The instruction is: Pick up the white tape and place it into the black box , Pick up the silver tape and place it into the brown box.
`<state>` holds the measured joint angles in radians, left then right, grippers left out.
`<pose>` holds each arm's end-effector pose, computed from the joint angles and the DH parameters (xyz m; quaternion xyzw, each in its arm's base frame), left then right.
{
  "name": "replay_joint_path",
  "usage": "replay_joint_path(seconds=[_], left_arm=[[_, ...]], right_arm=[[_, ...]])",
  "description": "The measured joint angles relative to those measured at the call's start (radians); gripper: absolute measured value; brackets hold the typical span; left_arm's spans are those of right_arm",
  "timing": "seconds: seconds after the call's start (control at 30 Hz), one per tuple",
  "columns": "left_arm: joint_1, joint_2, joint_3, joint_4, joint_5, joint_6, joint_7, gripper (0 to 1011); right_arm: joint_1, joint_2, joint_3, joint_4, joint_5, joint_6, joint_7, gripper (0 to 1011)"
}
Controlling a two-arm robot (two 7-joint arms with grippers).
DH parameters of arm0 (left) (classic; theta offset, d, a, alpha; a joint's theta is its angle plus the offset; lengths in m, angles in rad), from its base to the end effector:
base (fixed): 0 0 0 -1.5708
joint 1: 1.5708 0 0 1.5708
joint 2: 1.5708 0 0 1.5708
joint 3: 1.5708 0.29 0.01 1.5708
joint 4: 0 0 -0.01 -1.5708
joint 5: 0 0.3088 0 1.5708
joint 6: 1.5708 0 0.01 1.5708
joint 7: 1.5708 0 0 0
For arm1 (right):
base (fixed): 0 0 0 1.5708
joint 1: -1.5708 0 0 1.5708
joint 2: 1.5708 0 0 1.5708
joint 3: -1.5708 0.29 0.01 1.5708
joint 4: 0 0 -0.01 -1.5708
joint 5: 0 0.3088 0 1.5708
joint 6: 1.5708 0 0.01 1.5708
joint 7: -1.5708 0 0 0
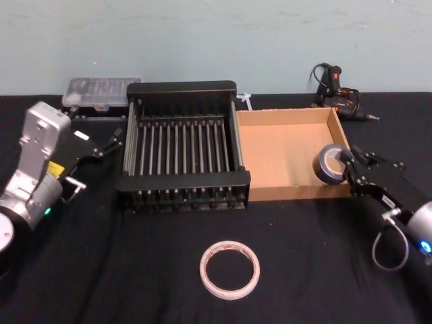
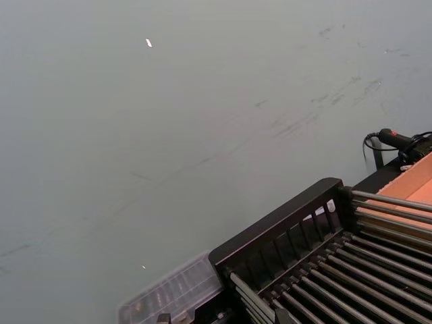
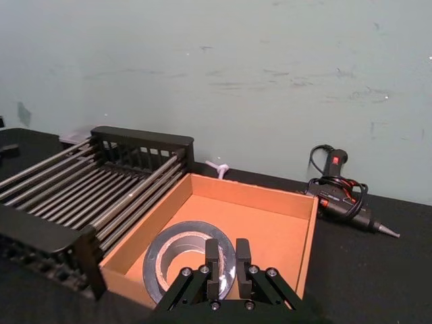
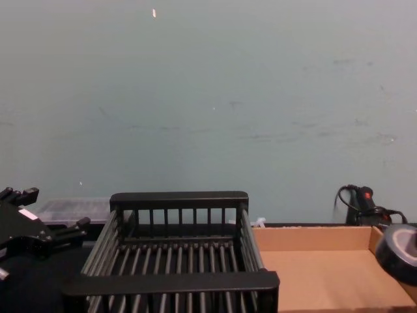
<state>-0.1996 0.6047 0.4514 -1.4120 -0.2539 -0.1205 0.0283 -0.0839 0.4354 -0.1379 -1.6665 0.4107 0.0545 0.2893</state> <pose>0.3581 0.0827 -0.3022 0.1415 -0.1325 0.5799 0.7913 0.3019 -0.0728 -0.2902 -0.0383 0.0384 -0.5288 0.8470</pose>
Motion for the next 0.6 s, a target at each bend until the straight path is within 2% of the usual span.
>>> replay_joint_path(seconds=[0.33,0.6], left_arm=[[0.000,0.000,0.000,0.000,0.000,0.000,0.000,1001],[0.000,0.000,0.000,0.000,0.000,0.000,0.000,1001]], right_arm=[[0.101,-0.038,-0.033,0.094,-0.039,0.010,-0.012,156],[0.152,-0.057,-0.045,0.160,-0.057,0.012,-0.008,156]])
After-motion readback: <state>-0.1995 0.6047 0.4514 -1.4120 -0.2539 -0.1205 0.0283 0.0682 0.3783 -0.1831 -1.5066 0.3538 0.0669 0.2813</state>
